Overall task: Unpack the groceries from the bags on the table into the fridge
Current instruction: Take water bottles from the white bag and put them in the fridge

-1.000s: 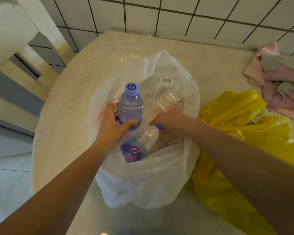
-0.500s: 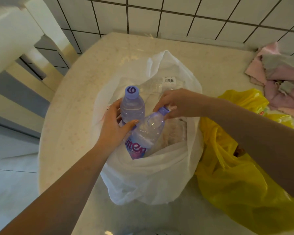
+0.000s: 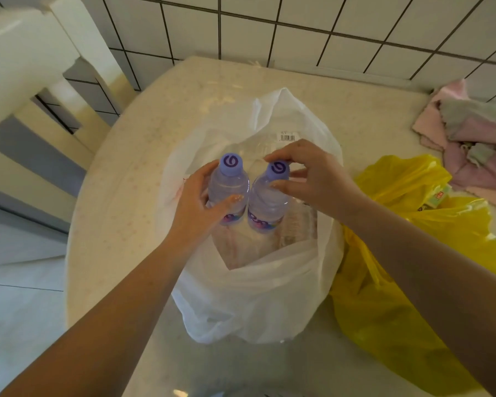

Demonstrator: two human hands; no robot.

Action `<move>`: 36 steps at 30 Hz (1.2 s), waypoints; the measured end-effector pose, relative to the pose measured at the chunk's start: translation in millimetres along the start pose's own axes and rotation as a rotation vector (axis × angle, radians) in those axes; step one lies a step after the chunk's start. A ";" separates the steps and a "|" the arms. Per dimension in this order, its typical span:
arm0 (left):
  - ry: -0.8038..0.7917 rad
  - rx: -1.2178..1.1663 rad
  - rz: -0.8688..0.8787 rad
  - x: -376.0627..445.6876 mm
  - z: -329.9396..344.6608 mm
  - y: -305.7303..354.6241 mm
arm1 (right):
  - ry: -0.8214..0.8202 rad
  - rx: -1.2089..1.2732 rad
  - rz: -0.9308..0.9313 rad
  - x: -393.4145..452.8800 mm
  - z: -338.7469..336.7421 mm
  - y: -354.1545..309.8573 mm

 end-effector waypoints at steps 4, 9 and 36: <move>-0.037 0.044 -0.020 -3.5 1.7 -5.6 | 0.042 0.220 0.082 -9.6 23.1 22.2; -0.046 0.129 -0.029 -5.3 4.5 -1.0 | 0.082 0.308 0.136 -21.4 39.1 36.4; 0.778 0.088 0.098 -270.8 -27.7 152.6 | -0.136 0.530 -0.427 -91.9 63.3 -192.1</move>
Point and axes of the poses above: each hand's wrist, its own x-axis towards the middle knuckle, its own z-axis out of the palm, y = z × x, the point moved 6 cm from there along x, towards the middle knuckle, and after that the axes turned 14 degrees about -y, right-handed, at the moved point
